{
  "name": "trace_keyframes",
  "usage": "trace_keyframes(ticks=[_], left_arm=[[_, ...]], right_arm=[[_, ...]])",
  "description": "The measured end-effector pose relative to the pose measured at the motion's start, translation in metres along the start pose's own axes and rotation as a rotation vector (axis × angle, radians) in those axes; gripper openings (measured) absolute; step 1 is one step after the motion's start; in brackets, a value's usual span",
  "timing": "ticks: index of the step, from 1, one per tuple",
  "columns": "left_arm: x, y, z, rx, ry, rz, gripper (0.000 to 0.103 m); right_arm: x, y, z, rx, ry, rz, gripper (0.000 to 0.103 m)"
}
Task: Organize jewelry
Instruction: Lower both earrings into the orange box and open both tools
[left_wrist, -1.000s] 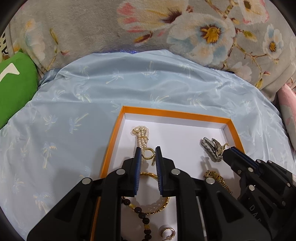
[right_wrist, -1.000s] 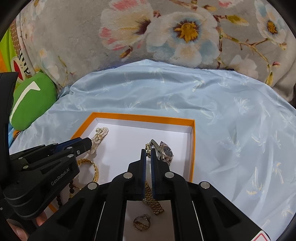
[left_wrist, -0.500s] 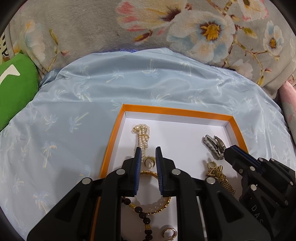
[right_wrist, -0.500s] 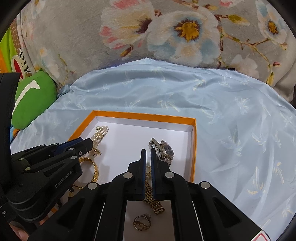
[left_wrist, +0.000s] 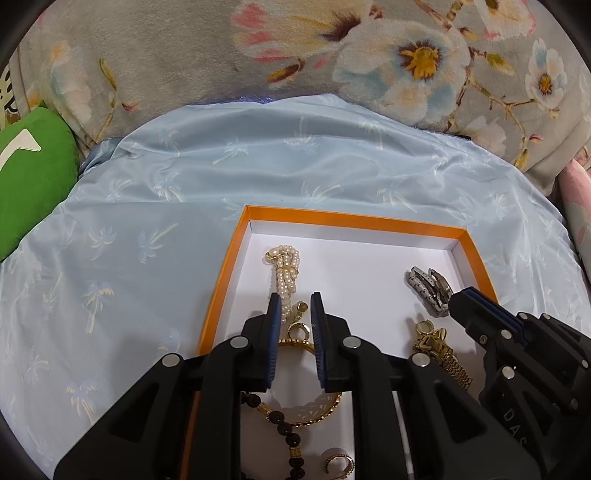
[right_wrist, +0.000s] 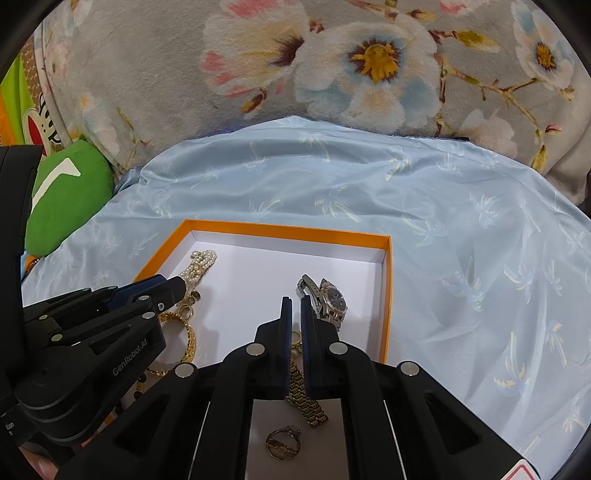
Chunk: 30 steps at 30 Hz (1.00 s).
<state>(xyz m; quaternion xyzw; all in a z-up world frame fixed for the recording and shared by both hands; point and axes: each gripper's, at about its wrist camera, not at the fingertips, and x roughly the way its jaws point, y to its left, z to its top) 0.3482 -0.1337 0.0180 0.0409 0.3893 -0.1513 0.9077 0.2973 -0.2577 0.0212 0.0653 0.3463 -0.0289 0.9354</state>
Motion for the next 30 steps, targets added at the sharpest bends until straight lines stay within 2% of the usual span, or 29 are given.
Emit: trace_keyframes(ticks=[12,22,30], left_arm=[[-0.003,-0.001,-0.006,0.003,-0.001,0.001,0.015],[-0.025,-0.014,-0.031,0.048,-0.013,0.014,0.015],[-0.046,-0.013,-0.053,0.038,-0.019,0.018,0.015]], right_arm=[[-0.005,-0.001,-0.005,0.003,-0.005,0.001,0.004],[-0.026,-0.004,-0.026,0.032,0.000,0.008,0.004],[-0.047,0.002,-0.049,0.032,0.009,0.011,0.004]])
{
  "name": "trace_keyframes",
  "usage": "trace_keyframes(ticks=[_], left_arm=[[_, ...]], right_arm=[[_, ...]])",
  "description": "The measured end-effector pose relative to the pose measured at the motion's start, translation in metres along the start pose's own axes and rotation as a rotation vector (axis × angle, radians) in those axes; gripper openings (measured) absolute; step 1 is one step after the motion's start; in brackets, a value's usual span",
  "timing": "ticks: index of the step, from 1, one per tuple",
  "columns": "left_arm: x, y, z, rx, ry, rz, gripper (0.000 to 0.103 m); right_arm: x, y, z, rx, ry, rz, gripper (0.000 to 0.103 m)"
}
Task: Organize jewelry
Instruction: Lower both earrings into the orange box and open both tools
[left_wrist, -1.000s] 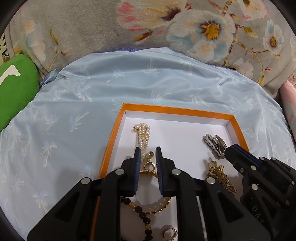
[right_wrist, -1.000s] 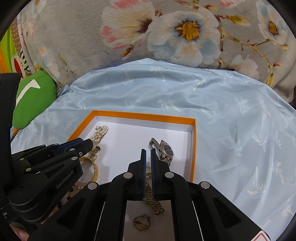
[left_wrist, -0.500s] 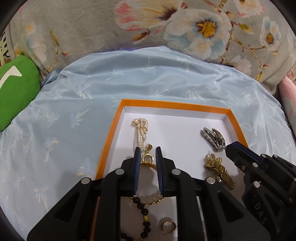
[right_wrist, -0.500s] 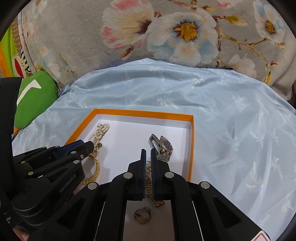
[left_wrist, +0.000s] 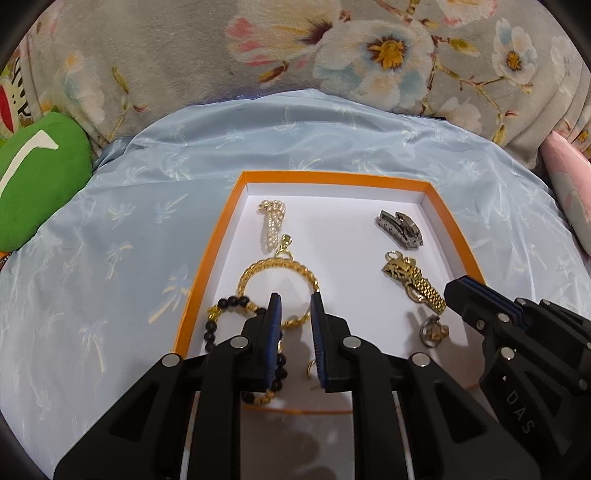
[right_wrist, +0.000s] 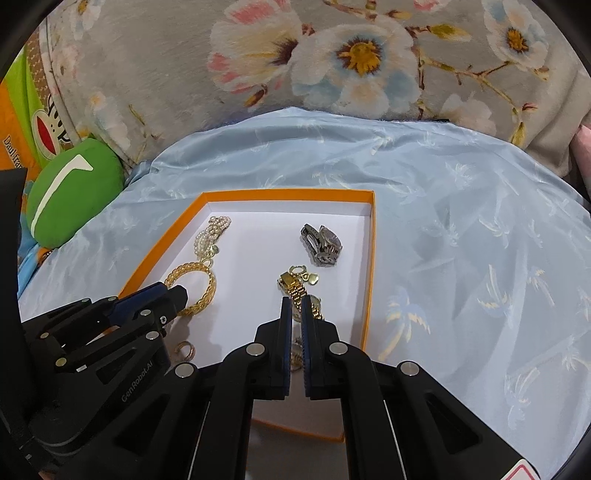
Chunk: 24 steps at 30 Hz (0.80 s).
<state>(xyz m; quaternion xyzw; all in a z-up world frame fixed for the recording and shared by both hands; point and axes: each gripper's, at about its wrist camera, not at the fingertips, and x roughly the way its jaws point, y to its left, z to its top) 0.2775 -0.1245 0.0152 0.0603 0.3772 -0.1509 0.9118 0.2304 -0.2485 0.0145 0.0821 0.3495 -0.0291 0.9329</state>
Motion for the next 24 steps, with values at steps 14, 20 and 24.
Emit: trace_keyframes(ticks=[14,20,24], left_arm=[[-0.016,0.015,-0.026,-0.012,0.022,0.025,0.018],[-0.023,0.007,-0.034,0.005,0.020,0.021,0.021],[-0.027,0.007,-0.038,0.003,0.020,0.019,0.021]], right_arm=[[-0.020,-0.006,-0.030,0.026,0.023,-0.010,0.004],[-0.023,-0.007,-0.034,0.013,0.019,-0.037,0.004],[-0.025,-0.008,-0.037,0.016,0.021,-0.033,0.004]])
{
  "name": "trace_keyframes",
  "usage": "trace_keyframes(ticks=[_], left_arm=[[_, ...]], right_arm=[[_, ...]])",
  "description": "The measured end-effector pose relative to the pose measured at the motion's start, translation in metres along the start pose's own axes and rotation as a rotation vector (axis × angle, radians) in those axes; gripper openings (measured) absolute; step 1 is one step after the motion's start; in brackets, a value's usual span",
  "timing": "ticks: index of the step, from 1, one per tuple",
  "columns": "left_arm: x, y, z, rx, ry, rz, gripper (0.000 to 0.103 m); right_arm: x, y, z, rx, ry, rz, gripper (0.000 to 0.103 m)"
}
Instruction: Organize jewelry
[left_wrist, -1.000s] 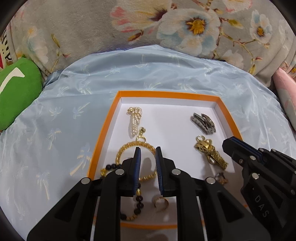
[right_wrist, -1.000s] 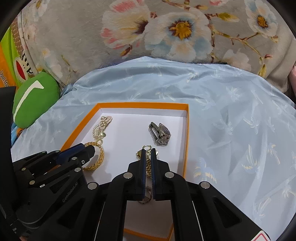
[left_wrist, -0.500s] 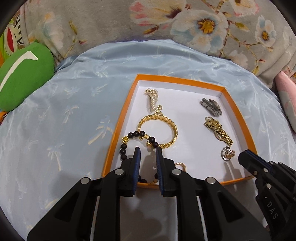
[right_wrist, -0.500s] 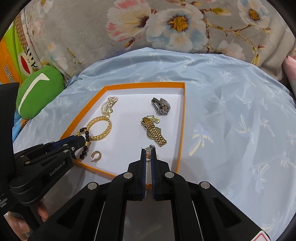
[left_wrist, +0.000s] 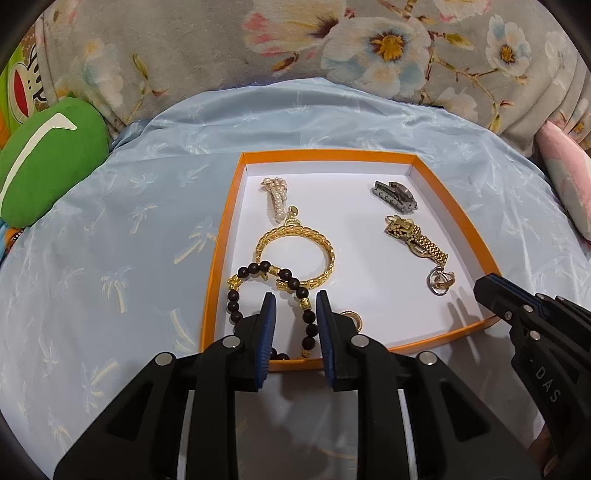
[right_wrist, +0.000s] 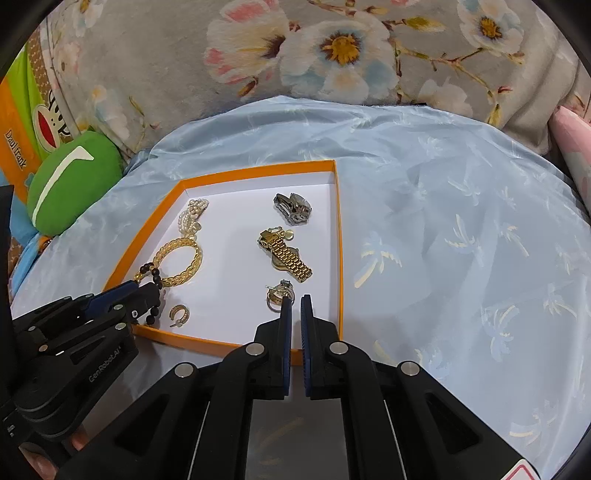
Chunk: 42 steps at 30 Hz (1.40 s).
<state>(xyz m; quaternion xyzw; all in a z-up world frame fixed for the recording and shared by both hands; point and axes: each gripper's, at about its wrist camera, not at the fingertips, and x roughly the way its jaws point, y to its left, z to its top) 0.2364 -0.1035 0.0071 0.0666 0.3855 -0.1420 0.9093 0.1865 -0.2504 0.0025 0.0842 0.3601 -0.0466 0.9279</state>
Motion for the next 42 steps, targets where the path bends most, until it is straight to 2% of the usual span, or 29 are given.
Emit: trace_keyframes(ticks=[5,12,16,21,24,32,33,34,39,41,42], left_arm=[[-0.005,-0.001,-0.004,0.000,0.002,-0.003,0.021],[-0.015,-0.007,-0.016,0.018,-0.001,0.003,0.027],[-0.017,-0.007,-0.018,0.015,-0.005,0.005,0.027],[-0.033,-0.009,-0.023,0.014,-0.051,0.021,0.028],[-0.042,-0.009,-0.026,0.008,-0.078,0.041,0.036],[-0.058,-0.011,-0.038,0.013,-0.101,0.084,0.037],[-0.059,-0.012,-0.039,0.019,-0.101,0.091,0.037],[-0.059,-0.012,-0.040,0.021,-0.103,0.097,0.038],[-0.062,-0.011,-0.046,0.007,-0.100,0.098,0.044],[-0.064,-0.010,-0.049,0.002,-0.098,0.103,0.049],[-0.064,-0.011,-0.050,0.001,-0.099,0.105,0.053]], right_arm=[[-0.009,-0.001,-0.009,0.011,0.001,0.003,0.004],[-0.022,0.002,-0.022,0.012,-0.001,-0.006,0.005],[-0.027,0.003,-0.026,0.012,-0.013,-0.022,0.010],[-0.040,0.008,-0.028,-0.001,-0.061,-0.034,0.012],[-0.046,0.012,-0.032,-0.015,-0.075,-0.038,0.014],[-0.058,0.021,-0.043,-0.036,-0.084,-0.032,0.015],[-0.059,0.022,-0.044,-0.036,-0.085,-0.032,0.017],[-0.060,0.023,-0.046,-0.037,-0.087,-0.031,0.021],[-0.062,0.024,-0.048,-0.035,-0.088,-0.034,0.022],[-0.063,0.024,-0.049,-0.035,-0.092,-0.040,0.024],[-0.064,0.024,-0.050,-0.035,-0.095,-0.044,0.029]])
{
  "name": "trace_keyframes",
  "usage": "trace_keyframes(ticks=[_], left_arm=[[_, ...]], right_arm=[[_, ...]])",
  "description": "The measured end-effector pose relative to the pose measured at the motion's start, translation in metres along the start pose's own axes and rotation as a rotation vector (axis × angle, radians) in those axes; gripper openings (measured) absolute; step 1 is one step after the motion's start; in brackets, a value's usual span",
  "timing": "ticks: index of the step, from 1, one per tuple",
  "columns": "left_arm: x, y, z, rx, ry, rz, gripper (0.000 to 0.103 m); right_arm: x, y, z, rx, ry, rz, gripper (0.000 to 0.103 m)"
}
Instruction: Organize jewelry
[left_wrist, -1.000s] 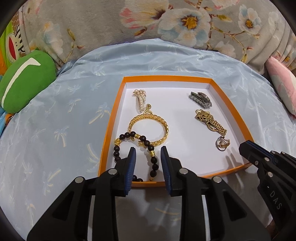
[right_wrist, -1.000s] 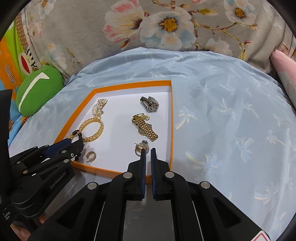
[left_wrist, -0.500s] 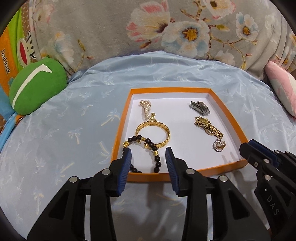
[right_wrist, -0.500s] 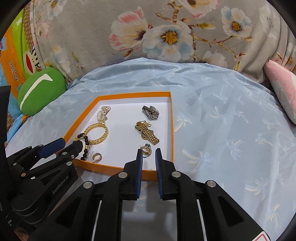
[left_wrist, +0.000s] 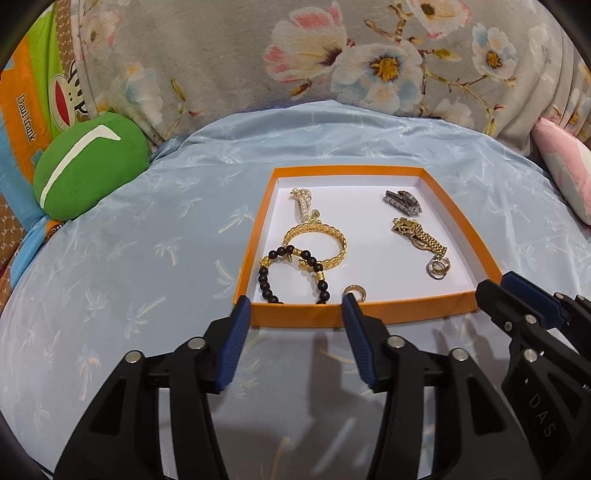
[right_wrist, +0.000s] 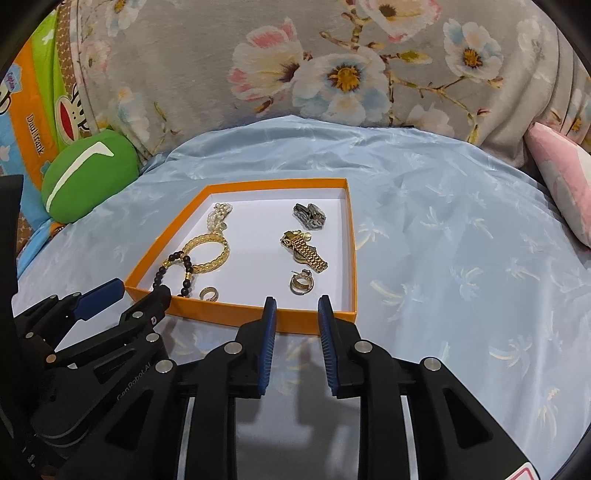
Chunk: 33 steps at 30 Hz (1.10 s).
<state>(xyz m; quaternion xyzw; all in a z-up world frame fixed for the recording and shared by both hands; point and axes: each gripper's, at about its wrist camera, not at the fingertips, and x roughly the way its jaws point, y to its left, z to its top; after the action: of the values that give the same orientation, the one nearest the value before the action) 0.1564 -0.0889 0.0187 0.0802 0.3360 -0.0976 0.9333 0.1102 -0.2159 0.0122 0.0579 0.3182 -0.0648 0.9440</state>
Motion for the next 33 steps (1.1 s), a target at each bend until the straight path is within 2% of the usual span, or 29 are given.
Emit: trace_keyframes(ticks=[2,4,6,10,15,21,33], left_arm=[[-0.0030,0.0003,-0.0011,-0.003,-0.011,0.010,0.057],[-0.0051,0.0007,-0.0021,-0.006,-0.019,0.017,0.066],[-0.0054,0.0021,-0.0024,-0.013,-0.020,0.029,0.068],[-0.0017,0.0063,-0.0015,-0.034,-0.004,0.042,0.071],[0.0004,0.0053,-0.0014,-0.033,0.006,0.056,0.071],[0.0010,0.0091,-0.0019,-0.054,0.009,0.079,0.082],[-0.0005,0.0095,-0.0027,-0.053,0.006,0.117,0.087]], right_arm=[[-0.0018,0.0004,-0.0014,-0.001,-0.005,-0.007,0.037],[-0.0029,0.0012,-0.0025,-0.004,-0.009,-0.013,0.044],[-0.0034,0.0012,-0.0031,-0.006,-0.010,-0.027,0.047],[-0.0035,-0.0013,-0.0022,0.005,-0.016,-0.047,0.059],[-0.0014,-0.0025,-0.0017,0.008,-0.008,-0.064,0.062],[-0.0019,-0.0053,-0.0024,0.024,-0.010,-0.075,0.068],[-0.0014,-0.0074,-0.0040,0.035,0.004,-0.090,0.073]])
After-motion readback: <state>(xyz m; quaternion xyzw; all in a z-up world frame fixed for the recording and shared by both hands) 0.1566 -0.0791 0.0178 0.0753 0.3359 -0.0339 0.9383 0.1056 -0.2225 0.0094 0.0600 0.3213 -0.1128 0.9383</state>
